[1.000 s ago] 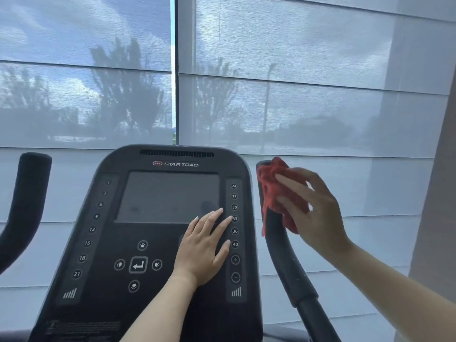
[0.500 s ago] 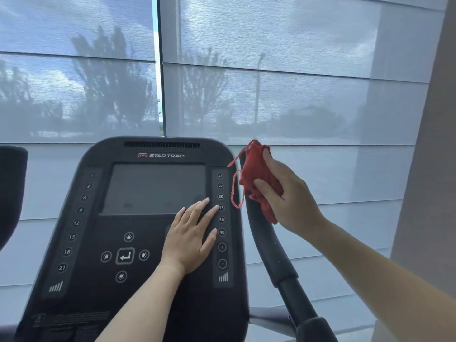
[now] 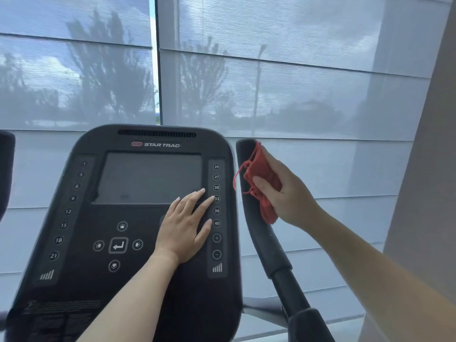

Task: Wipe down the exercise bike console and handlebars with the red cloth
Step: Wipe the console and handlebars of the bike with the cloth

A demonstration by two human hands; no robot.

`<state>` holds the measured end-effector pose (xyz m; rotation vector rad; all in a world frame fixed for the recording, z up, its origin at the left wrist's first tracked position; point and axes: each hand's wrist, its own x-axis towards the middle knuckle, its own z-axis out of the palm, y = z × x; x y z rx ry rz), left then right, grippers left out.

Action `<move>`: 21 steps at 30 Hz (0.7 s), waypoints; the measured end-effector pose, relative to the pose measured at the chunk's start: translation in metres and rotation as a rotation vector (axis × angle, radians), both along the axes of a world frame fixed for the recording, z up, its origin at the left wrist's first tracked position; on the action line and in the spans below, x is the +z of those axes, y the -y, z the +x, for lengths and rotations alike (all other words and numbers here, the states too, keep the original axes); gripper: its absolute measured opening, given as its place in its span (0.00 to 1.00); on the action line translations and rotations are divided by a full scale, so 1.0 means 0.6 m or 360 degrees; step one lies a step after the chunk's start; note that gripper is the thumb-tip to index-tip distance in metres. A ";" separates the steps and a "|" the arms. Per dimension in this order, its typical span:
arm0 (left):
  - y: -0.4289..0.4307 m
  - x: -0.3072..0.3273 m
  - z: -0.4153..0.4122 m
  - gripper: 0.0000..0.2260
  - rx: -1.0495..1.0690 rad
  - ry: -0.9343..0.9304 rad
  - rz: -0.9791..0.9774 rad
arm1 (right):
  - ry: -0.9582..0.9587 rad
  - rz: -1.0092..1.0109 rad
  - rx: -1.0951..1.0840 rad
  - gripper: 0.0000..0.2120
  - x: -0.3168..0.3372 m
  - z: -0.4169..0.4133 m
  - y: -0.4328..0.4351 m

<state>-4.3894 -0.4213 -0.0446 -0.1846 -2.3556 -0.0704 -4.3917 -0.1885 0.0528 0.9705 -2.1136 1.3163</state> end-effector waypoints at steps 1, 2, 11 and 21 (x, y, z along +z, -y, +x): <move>0.000 0.000 0.000 0.25 -0.0002 -0.0001 0.0000 | 0.0036 0.0050 0.0002 0.28 -0.011 0.002 -0.009; 0.000 0.000 0.000 0.25 -0.0001 0.0000 -0.0006 | 0.0079 0.0113 0.0007 0.28 -0.022 0.003 -0.018; -0.003 -0.001 0.003 0.25 0.0020 0.0015 -0.0044 | 0.0094 0.0056 0.0053 0.31 -0.031 0.028 -0.011; -0.004 -0.003 -0.001 0.25 0.0046 0.0009 -0.0055 | 0.0132 0.0267 -0.0121 0.28 -0.036 0.042 -0.051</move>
